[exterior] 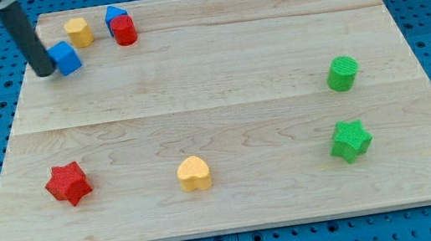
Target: Move the red star to the bottom of the yellow hexagon
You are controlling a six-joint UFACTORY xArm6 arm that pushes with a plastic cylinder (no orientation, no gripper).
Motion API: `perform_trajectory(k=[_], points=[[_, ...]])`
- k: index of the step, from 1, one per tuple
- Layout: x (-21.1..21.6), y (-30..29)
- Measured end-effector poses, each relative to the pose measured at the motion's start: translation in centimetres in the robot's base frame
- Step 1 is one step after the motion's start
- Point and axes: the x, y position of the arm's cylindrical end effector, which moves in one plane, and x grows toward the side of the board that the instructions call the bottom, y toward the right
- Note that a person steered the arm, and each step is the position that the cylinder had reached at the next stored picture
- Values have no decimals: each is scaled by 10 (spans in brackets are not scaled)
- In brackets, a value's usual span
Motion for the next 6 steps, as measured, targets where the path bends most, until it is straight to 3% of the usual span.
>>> perform_trajectory(k=[2, 4, 6], points=[[13, 34], [142, 89], [245, 80]])
